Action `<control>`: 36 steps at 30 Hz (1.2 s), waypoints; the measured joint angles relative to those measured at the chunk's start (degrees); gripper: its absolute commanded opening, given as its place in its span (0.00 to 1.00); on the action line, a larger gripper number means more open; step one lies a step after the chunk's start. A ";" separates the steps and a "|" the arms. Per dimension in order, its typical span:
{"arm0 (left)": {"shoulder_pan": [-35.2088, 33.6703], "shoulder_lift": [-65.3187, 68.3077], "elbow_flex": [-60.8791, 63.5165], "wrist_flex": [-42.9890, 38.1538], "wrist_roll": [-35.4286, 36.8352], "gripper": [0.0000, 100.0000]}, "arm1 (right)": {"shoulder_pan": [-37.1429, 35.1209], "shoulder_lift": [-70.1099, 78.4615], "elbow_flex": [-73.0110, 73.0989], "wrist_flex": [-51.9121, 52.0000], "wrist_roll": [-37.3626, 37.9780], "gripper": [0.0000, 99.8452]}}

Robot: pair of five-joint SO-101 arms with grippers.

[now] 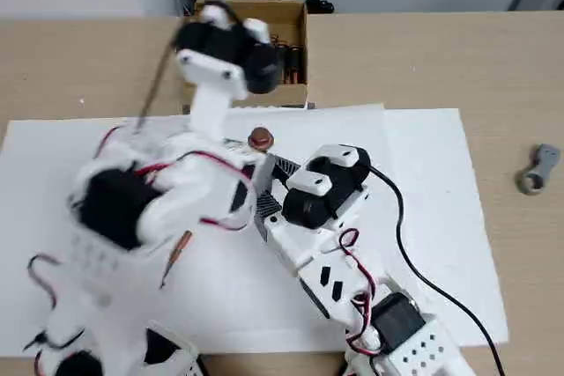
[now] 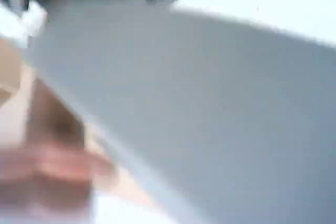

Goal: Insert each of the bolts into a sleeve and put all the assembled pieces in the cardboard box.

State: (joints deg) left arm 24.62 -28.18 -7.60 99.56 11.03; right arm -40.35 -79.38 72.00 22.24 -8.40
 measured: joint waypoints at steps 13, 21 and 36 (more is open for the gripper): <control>-6.24 -8.70 1.41 0.00 5.27 0.20 | 0.09 0.00 0.00 -0.09 0.00 0.00; -22.33 -17.76 1.32 0.00 1.41 0.13 | 3.43 2.29 -1.76 -6.24 0.00 0.00; -41.23 -31.47 14.51 0.00 -5.98 0.13 | 11.34 44.57 -29.45 -20.66 0.00 0.00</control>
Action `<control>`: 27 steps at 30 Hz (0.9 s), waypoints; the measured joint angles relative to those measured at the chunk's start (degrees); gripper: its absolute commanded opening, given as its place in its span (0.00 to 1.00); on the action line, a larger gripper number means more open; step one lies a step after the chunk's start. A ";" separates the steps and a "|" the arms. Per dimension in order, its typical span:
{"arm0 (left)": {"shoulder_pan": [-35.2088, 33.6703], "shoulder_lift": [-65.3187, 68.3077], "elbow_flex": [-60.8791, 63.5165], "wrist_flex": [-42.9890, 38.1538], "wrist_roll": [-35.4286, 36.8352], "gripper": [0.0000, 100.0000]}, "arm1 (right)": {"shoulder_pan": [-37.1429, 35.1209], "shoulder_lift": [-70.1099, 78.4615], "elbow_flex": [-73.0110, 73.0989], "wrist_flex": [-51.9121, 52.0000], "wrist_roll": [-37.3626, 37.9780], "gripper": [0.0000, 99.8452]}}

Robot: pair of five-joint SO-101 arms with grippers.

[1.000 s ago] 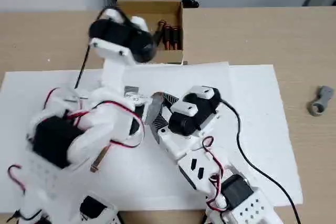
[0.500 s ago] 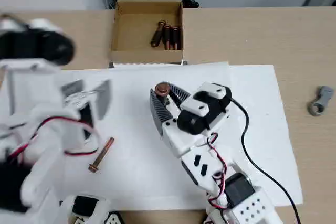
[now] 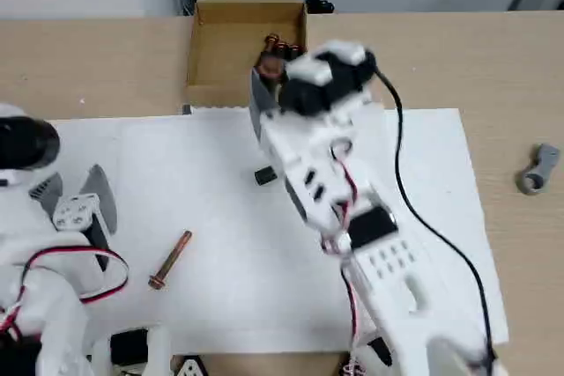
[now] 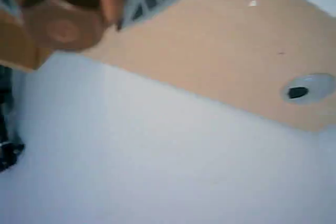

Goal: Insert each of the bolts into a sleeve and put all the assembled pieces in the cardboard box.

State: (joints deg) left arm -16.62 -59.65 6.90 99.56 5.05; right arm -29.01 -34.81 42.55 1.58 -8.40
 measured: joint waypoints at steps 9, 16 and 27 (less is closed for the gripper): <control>0.00 -2.20 8.44 0.00 -0.09 0.13 | 4.13 31.21 -21.63 -4.13 0.00 0.00; 0.00 -2.20 8.62 0.00 -0.09 0.13 | 6.42 53.71 -39.47 -4.13 0.00 0.00; 0.00 -1.85 13.36 0.00 -0.09 0.16 | 8.18 82.73 -65.85 -4.13 0.00 0.13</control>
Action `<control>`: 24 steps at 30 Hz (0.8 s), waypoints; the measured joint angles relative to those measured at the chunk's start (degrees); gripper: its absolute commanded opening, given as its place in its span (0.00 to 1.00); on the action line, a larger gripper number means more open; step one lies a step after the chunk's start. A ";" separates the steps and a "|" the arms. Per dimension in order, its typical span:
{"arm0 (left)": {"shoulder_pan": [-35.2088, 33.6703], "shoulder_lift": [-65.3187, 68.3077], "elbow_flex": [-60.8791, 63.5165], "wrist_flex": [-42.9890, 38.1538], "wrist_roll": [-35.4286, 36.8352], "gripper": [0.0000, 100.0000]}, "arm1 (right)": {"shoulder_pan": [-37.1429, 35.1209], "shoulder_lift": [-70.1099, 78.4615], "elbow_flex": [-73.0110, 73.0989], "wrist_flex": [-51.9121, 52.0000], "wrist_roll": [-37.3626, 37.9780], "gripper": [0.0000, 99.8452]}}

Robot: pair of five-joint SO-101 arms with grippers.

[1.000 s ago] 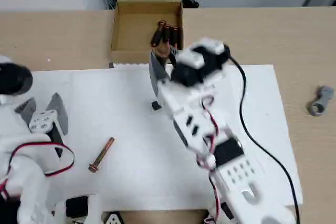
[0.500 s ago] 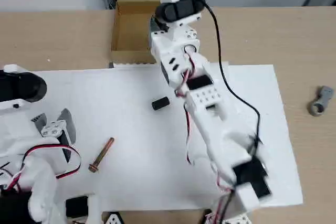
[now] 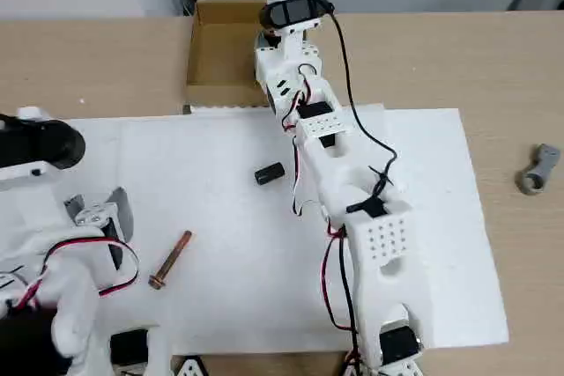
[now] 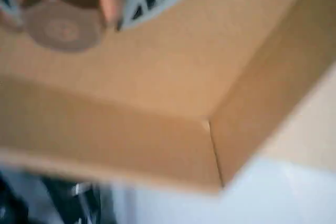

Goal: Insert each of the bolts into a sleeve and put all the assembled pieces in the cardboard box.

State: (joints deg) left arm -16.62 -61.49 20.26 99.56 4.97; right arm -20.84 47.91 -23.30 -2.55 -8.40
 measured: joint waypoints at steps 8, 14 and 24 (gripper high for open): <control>0.00 15.56 0.44 0.00 0.00 0.16 | 0.00 2.81 -2.64 0.00 0.00 0.17; 1.85 31.82 0.97 0.00 -5.10 0.16 | 0.70 2.81 -3.34 -0.09 0.00 0.17; 6.59 46.33 1.85 -0.35 -21.27 0.16 | 1.32 2.81 -3.34 4.66 0.00 0.17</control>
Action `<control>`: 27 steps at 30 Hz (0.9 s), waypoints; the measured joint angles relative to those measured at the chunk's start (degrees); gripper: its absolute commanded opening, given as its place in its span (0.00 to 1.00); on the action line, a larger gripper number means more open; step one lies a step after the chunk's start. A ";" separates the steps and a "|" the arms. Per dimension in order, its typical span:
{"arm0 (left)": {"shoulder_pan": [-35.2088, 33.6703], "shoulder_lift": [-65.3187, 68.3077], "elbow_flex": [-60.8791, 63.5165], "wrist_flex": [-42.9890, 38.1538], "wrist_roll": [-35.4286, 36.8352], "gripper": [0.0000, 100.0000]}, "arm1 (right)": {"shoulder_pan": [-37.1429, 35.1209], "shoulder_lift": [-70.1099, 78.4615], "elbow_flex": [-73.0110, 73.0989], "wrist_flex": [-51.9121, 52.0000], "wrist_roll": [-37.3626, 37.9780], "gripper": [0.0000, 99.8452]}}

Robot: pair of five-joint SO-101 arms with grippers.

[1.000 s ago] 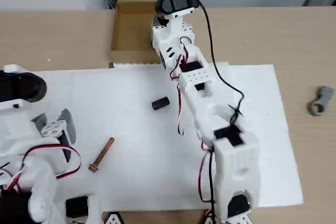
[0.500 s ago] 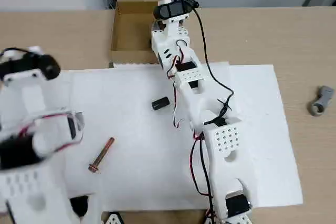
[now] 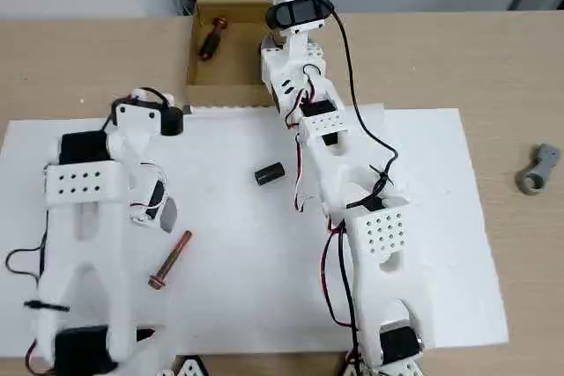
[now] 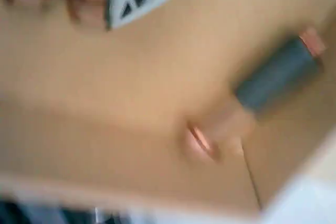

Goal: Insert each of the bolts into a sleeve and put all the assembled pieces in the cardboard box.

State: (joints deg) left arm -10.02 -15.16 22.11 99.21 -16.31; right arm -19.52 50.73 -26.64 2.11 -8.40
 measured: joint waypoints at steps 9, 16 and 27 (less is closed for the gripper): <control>-0.44 7.74 9.67 -2.64 -13.63 0.14 | 0.09 -3.43 0.00 5.01 0.00 0.17; -0.44 14.42 12.84 -11.87 -14.15 0.14 | 0.18 -3.69 0.00 5.19 0.00 0.17; 0.00 21.98 13.36 -17.05 -15.65 0.01 | 0.18 -8.09 0.00 5.19 0.00 0.17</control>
State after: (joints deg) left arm -10.02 6.81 35.47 82.15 -31.96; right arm -19.34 42.64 -26.64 7.30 -8.40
